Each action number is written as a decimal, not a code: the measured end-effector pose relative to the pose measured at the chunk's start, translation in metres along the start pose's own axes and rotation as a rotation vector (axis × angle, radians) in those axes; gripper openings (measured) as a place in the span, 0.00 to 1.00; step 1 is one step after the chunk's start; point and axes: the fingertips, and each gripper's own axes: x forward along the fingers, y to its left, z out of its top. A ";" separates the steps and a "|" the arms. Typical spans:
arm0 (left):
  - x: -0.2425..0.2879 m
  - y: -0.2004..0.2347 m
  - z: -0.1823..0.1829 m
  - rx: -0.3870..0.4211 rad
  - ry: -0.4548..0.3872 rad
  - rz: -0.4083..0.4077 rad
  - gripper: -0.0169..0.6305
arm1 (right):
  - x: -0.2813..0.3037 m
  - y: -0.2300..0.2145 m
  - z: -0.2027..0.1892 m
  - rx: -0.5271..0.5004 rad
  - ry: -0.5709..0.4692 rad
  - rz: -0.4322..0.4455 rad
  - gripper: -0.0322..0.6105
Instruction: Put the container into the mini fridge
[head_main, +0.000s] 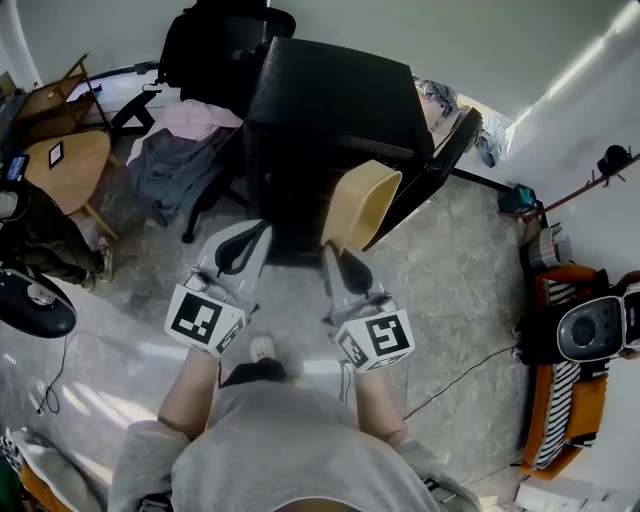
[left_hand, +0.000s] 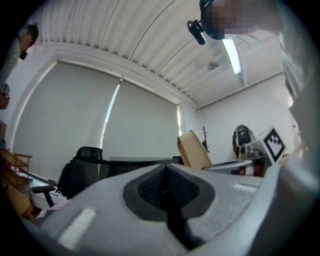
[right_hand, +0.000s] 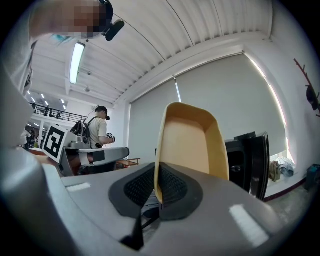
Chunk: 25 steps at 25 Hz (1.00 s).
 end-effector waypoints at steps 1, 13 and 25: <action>0.003 0.005 -0.002 -0.001 0.000 -0.005 0.03 | 0.006 -0.001 -0.002 -0.001 0.004 -0.002 0.06; 0.036 0.052 -0.035 -0.023 0.041 -0.052 0.03 | 0.061 -0.016 -0.031 0.002 0.065 -0.012 0.06; 0.059 0.065 -0.082 -0.067 0.096 -0.036 0.03 | 0.080 -0.037 -0.093 0.008 0.204 0.022 0.06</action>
